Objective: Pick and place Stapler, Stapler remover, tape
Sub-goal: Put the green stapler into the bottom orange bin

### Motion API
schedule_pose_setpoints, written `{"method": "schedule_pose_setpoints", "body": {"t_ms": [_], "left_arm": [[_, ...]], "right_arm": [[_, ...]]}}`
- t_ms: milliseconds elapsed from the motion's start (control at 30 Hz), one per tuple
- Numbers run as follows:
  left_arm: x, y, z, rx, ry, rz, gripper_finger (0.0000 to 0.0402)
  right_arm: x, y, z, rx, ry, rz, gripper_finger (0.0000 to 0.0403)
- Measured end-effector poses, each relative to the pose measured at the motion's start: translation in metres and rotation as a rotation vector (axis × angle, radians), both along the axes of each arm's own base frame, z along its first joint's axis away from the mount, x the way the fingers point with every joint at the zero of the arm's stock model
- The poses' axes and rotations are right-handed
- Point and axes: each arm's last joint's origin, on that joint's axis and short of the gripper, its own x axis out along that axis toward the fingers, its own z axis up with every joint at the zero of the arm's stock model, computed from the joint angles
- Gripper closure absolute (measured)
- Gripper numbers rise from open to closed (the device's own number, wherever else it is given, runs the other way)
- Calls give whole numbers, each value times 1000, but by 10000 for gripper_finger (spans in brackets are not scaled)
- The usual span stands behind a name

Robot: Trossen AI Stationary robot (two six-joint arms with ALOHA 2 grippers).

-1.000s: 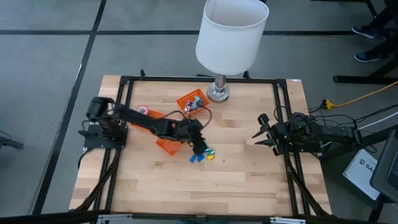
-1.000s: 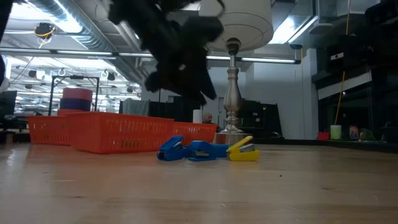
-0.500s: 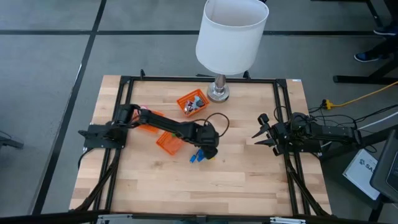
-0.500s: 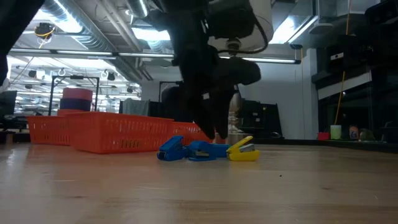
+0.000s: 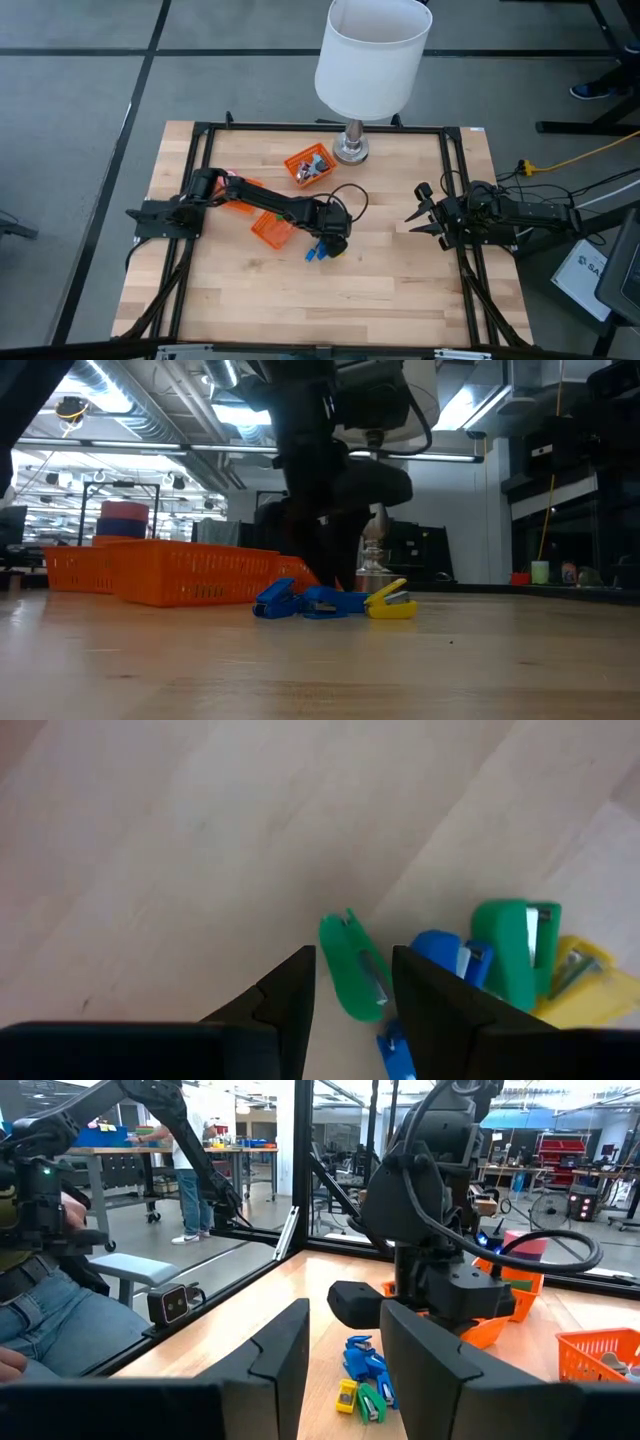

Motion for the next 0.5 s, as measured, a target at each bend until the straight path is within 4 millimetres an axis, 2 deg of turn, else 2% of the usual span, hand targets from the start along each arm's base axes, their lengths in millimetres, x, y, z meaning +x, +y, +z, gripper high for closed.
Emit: {"method": "schedule_pose_setpoints", "body": {"t_ms": [200, 500], "left_arm": [[-1, -1, -1, -39, 9, 1, 272], [3, -1, -18, -20, 41, 11, 272]], "right_arm": [[0, 0, 0, 0, 0, 0, 274], [0, 0, 0, 0, 0, 0, 274]]}}
